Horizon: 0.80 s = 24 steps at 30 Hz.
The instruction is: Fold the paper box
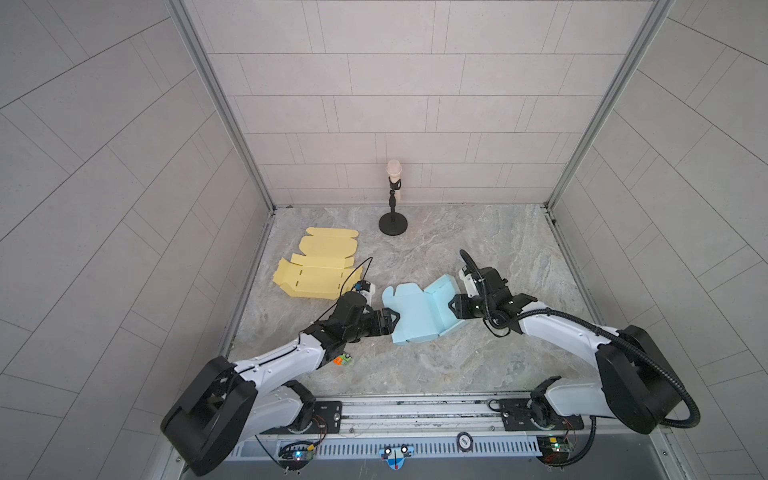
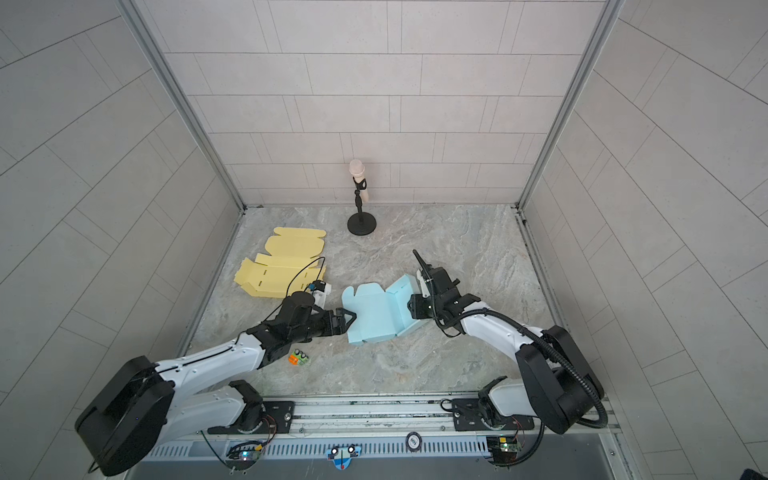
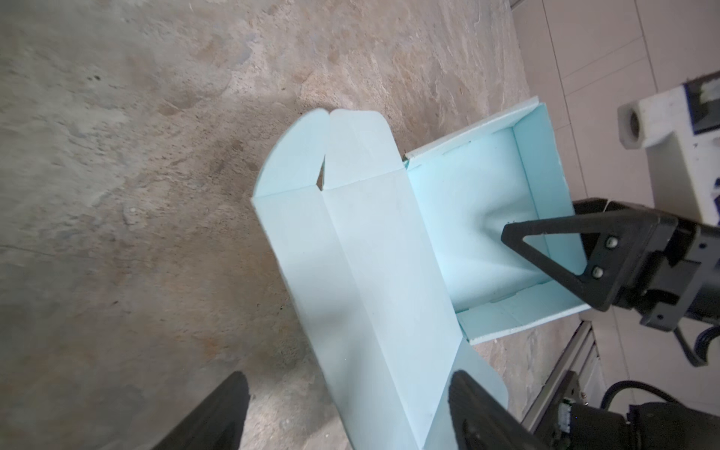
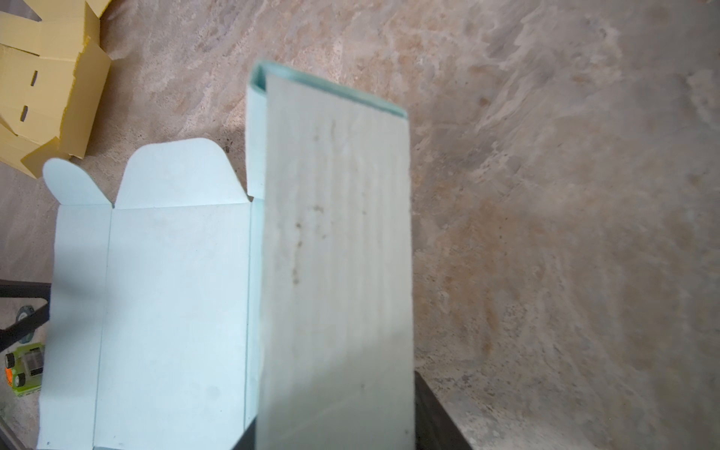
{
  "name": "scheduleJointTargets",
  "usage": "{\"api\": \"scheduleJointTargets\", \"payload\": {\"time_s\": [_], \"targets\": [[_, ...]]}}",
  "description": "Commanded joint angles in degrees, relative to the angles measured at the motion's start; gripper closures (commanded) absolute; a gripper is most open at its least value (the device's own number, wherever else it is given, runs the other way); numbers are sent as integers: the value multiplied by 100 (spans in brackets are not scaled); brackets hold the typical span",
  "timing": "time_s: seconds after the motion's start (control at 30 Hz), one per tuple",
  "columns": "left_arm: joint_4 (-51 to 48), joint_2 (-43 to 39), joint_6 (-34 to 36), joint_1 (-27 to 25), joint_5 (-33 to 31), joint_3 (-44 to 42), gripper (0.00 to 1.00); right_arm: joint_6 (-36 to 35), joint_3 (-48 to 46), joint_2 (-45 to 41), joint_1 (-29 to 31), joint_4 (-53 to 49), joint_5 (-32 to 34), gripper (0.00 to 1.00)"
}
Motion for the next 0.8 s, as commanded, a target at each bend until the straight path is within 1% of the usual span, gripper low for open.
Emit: {"api": "scheduleJointTargets", "payload": {"time_s": [0.0, 0.07, 0.3, 0.57, 0.77], "targets": [[563, 222, -170, 17, 153, -47, 26, 54, -91, -146, -36, 54, -10, 54], [761, 400, -246, 0, 193, -34, 31, 56, -105, -151, -36, 71, -17, 53], [1120, 861, -390, -153, 184, 111, 40, 56, -116, -171, -35, 109, -58, 53], [1411, 1072, -584, -163, 228, 144, 58, 26, -116, -224, -36, 103, -75, 54], [1441, 1114, -656, -164, 219, 208, 67, -16, -117, -327, -36, 32, -71, 53]]}}
